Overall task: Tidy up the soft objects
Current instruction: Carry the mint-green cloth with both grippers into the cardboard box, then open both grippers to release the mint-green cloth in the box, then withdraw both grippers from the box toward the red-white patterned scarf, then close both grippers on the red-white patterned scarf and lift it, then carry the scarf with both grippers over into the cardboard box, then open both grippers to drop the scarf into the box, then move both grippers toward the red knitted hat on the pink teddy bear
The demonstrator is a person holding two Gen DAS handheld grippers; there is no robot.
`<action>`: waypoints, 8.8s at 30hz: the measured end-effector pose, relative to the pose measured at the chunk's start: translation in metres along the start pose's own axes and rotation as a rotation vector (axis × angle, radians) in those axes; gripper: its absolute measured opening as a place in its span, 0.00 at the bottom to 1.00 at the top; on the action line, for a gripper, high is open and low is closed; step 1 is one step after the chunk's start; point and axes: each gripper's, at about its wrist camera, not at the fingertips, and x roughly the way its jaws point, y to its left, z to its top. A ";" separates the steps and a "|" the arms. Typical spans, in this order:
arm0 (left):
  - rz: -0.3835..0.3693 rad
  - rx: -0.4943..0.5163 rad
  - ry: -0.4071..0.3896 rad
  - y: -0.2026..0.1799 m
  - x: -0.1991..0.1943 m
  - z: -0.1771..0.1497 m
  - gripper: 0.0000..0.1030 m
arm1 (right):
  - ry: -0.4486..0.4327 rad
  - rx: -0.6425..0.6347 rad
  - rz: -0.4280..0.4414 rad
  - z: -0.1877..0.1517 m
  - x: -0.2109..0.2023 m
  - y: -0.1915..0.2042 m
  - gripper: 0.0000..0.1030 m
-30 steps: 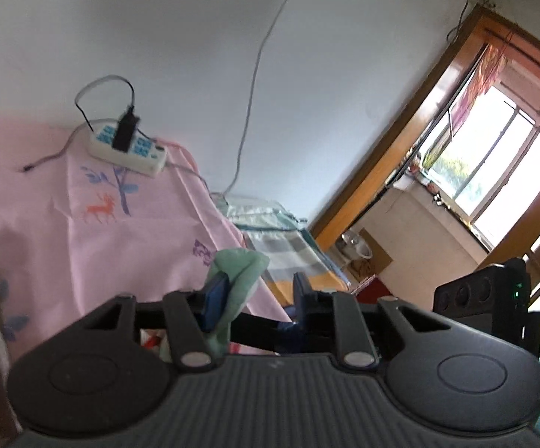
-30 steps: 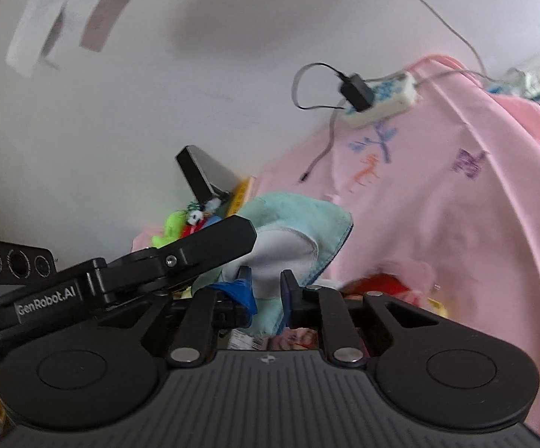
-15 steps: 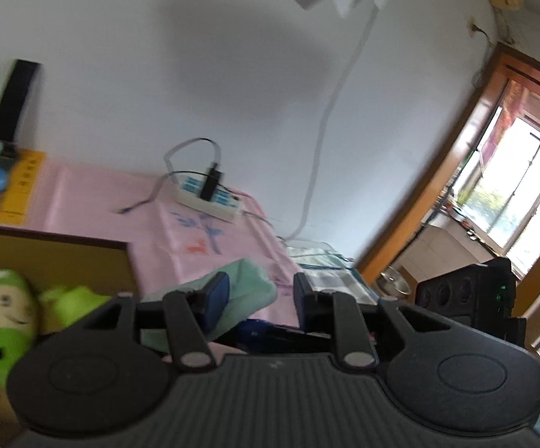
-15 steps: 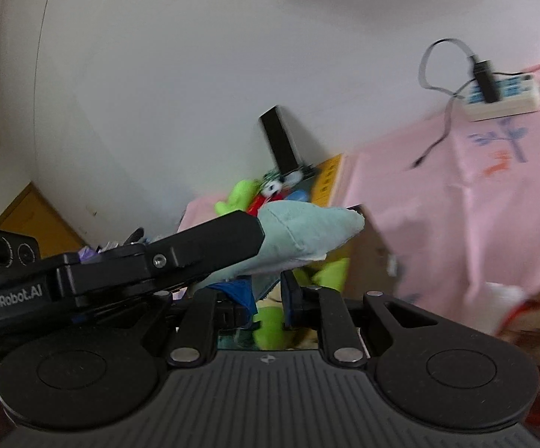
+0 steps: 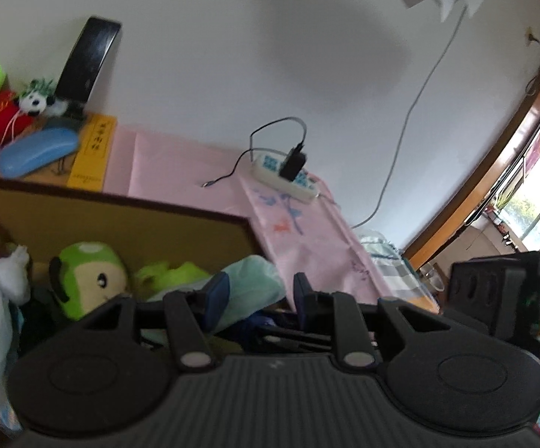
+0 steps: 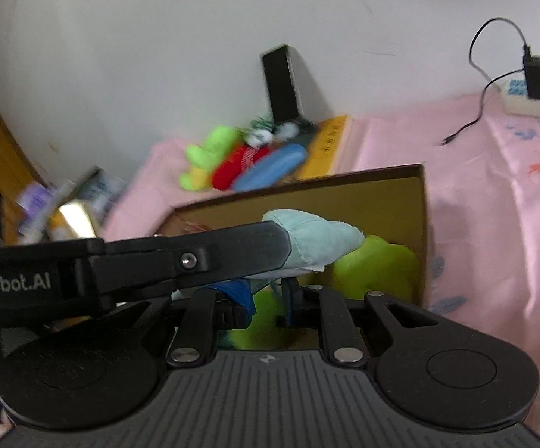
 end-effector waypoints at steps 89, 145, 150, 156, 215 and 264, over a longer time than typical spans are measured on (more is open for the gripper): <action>0.516 0.303 0.149 -0.159 0.010 -0.090 0.71 | -0.004 -0.002 -0.261 -0.081 -0.157 -0.040 0.12; 0.075 0.299 0.264 -0.160 0.137 -0.117 0.55 | 0.138 0.149 -0.168 -0.034 -0.131 -0.141 0.12; 0.040 0.295 0.266 -0.157 0.136 -0.117 0.38 | 0.160 0.186 -0.157 -0.033 -0.129 -0.147 0.12; 0.037 0.310 0.244 -0.157 0.128 -0.114 0.17 | 0.173 0.217 -0.129 -0.031 -0.127 -0.148 0.12; 0.209 0.330 0.156 -0.030 0.050 -0.068 0.19 | 0.156 -0.102 0.006 0.003 -0.003 -0.010 0.08; 0.415 0.308 0.148 -0.095 -0.009 -0.094 0.54 | 0.021 0.076 -0.139 -0.045 -0.122 -0.017 0.09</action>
